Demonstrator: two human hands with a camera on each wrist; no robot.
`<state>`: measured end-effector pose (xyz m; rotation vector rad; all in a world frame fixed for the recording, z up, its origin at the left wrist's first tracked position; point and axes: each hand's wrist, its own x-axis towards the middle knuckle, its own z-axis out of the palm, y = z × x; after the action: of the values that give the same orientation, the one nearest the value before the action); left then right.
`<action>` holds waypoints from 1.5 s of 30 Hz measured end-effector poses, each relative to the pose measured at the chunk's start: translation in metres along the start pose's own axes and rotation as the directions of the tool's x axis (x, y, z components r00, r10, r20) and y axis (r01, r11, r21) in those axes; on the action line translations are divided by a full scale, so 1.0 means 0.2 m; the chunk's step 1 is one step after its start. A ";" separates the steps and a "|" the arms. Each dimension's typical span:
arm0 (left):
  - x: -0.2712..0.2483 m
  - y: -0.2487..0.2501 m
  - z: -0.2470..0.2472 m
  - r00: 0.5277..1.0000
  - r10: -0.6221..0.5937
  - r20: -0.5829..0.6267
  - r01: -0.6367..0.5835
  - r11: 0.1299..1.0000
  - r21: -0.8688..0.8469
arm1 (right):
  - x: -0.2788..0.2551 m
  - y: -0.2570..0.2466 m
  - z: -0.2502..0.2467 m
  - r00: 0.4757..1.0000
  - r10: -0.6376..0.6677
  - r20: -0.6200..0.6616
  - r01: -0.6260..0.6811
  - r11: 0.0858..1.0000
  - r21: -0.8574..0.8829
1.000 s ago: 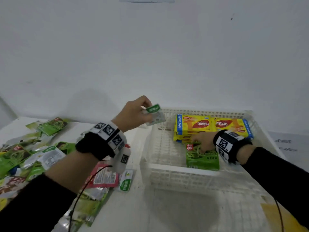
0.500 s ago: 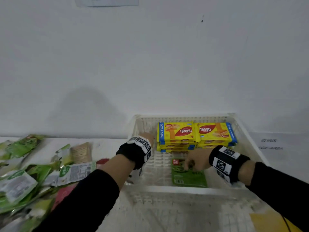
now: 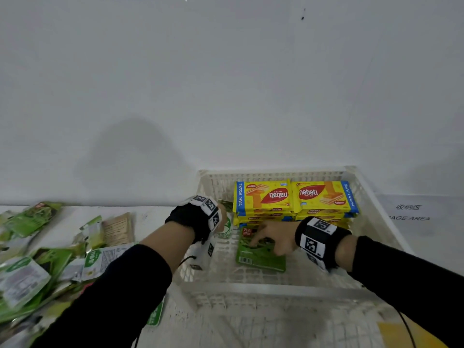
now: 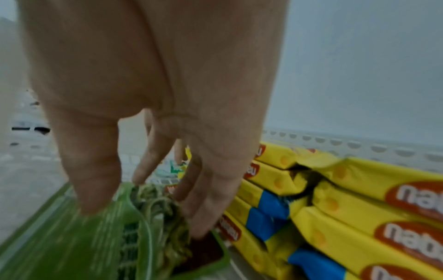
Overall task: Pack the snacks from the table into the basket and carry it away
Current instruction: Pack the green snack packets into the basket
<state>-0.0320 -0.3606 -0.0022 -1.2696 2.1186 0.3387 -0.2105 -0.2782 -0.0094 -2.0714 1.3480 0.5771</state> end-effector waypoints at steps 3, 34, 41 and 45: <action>-0.01 -0.06 -0.06 0.996 0.064 0.068 -0.059 0.996 -0.065 | 0.00 0.03 0.04 0.997 -0.061 -0.039 0.060 0.998 -0.026; -0.01 -0.04 -0.02 0.990 0.039 0.133 -0.042 0.999 0.017 | 0.06 0.15 0.16 0.986 -0.111 -0.125 0.120 0.991 0.068; -0.24 -0.15 -0.13 0.949 0.138 -0.285 -0.253 0.873 -0.418 | -0.11 -0.01 0.01 0.946 -0.111 -0.303 0.173 0.967 0.186; -0.56 -0.32 -0.13 0.869 0.163 -0.467 -0.397 0.793 -0.463 | -0.23 -0.19 -0.10 0.819 -0.119 -0.561 0.307 0.918 0.252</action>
<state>0.0499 -0.3280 0.0949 -1.4117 2.7088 0.9488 -0.1931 -0.2498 0.0428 -2.1298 1.3502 -0.3519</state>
